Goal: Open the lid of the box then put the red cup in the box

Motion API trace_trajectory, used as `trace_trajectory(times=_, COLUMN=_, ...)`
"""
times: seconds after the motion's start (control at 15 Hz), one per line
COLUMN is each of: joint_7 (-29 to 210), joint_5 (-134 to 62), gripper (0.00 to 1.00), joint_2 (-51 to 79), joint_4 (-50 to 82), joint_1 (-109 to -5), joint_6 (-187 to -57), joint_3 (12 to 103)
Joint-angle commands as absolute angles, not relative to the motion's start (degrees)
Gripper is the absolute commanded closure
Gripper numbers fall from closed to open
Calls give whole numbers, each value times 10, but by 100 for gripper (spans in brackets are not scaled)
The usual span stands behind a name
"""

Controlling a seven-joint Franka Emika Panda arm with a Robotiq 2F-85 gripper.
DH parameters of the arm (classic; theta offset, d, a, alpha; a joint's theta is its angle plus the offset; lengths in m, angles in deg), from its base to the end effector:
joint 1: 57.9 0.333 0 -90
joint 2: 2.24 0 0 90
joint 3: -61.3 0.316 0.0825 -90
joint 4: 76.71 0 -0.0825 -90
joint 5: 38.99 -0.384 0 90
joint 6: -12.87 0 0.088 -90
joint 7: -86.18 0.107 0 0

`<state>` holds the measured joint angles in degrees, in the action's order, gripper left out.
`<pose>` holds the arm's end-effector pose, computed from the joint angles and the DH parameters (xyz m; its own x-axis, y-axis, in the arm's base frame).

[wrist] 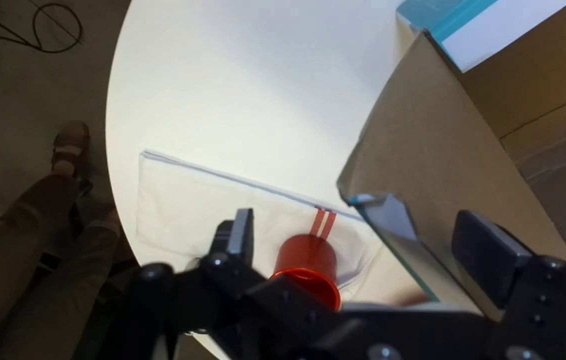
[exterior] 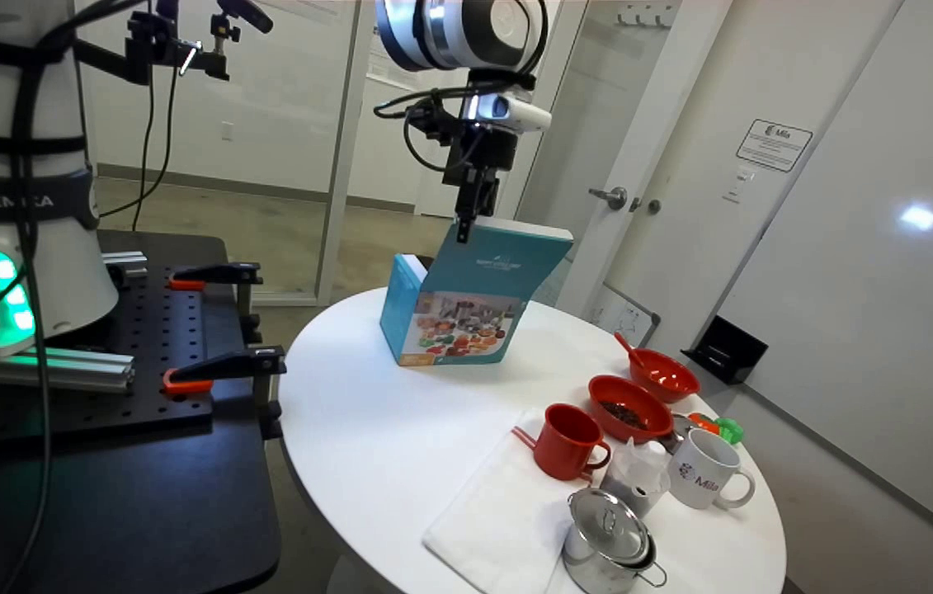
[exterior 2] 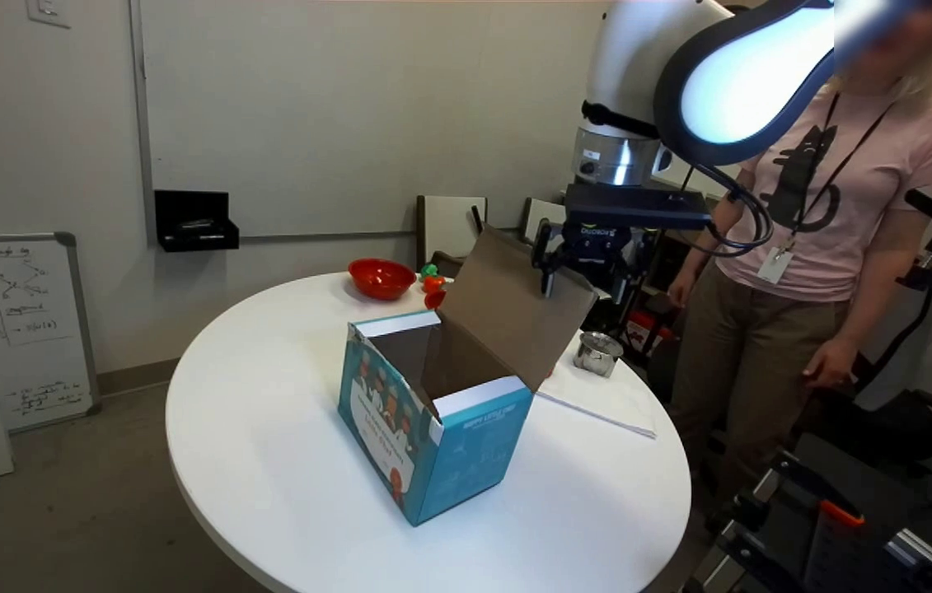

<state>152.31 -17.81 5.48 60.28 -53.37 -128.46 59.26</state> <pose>0.4943 0.0220 0.2572 0.6879 -0.7084 0.1583 -0.7257 -0.6669 0.1692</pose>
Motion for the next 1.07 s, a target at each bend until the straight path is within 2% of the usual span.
trace_trajectory(times=0.0, joint_7=1504, joint_5=-193, gripper=0, joint_2=32, joint_4=632, joint_1=-547, joint_6=-1315, joint_3=587)
trace_trajectory(times=0.33, joint_7=1515, joint_5=-187, gripper=0, joint_2=27, joint_4=627, joint_1=-549, joint_6=-1305, joint_3=586)
trace_trajectory(times=0.53, joint_7=1457, joint_5=-254, gripper=0, joint_2=18, joint_4=610, joint_1=-555, joint_6=-1276, joint_3=597)
trace_trajectory(times=1.0, joint_7=1508, joint_5=-210, gripper=0, joint_2=16, joint_4=598, joint_1=-555, joint_6=-1214, joint_3=590)
